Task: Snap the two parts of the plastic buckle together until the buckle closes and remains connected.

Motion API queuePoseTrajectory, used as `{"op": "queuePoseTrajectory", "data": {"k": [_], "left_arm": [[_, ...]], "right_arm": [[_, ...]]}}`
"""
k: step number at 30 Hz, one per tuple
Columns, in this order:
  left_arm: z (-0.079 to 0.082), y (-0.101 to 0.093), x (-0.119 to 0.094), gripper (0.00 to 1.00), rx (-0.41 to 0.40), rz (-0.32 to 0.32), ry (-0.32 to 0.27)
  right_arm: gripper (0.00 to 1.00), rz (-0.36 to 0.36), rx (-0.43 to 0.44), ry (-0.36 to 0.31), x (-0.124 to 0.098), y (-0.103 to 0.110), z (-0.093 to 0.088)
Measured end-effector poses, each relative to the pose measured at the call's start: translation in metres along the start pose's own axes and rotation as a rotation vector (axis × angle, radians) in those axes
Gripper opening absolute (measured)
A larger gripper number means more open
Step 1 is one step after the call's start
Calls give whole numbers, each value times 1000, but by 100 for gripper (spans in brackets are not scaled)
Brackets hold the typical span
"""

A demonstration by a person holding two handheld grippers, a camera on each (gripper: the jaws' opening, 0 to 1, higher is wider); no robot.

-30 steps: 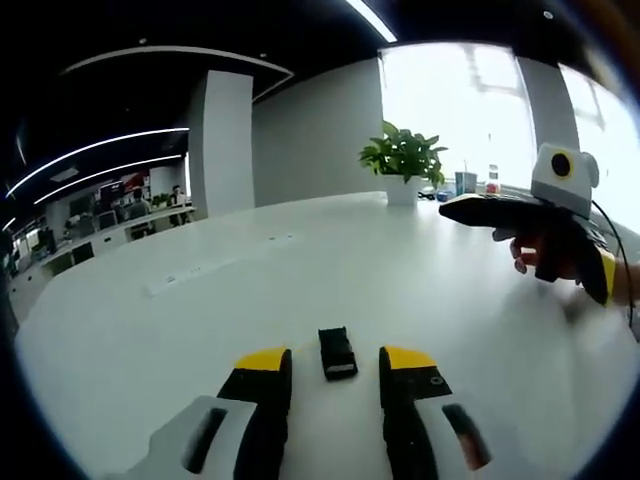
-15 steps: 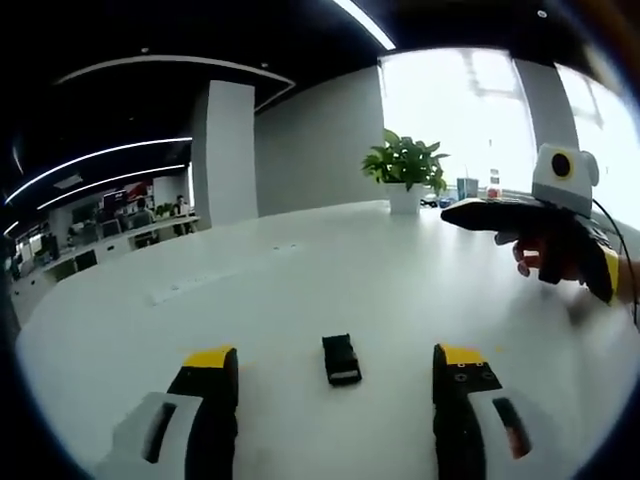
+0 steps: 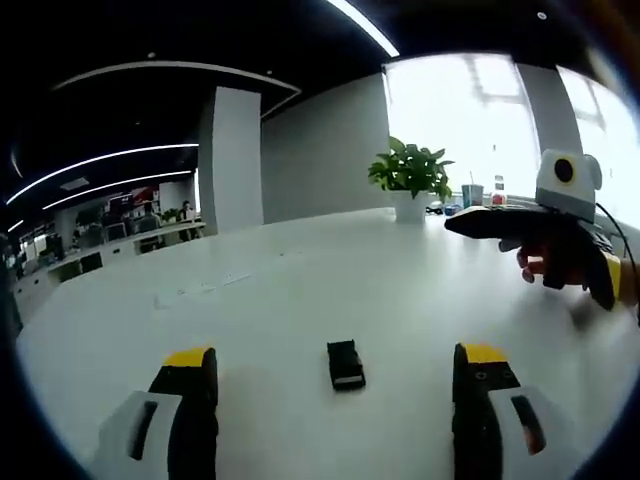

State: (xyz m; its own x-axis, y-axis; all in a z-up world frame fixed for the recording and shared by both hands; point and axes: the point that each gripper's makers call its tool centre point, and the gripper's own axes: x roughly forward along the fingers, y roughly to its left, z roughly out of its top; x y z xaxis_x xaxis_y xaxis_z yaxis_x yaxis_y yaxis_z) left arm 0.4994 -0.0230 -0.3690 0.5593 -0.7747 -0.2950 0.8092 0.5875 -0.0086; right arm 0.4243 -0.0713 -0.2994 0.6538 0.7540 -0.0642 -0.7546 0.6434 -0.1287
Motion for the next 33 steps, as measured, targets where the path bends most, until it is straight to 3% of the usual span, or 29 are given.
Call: {"op": "queuePoseTrajectory", "data": {"k": [8,11,19,33], "left_arm": [[1,-5,-5,99,-14,-7,-14],[-2,3,-5,99,-5,15,10],[2,2,-22,99,14,46,-26],[0,-2,-47,98,7,65,-35]], "right_arm": [[89,-7,-2,12,-2,4,-5],[89,-13,-13,32,-3,5,-10],[94,-34,-11,31,-1,0,-12],[99,-74,-10,51,-3,-9,-18]]}}
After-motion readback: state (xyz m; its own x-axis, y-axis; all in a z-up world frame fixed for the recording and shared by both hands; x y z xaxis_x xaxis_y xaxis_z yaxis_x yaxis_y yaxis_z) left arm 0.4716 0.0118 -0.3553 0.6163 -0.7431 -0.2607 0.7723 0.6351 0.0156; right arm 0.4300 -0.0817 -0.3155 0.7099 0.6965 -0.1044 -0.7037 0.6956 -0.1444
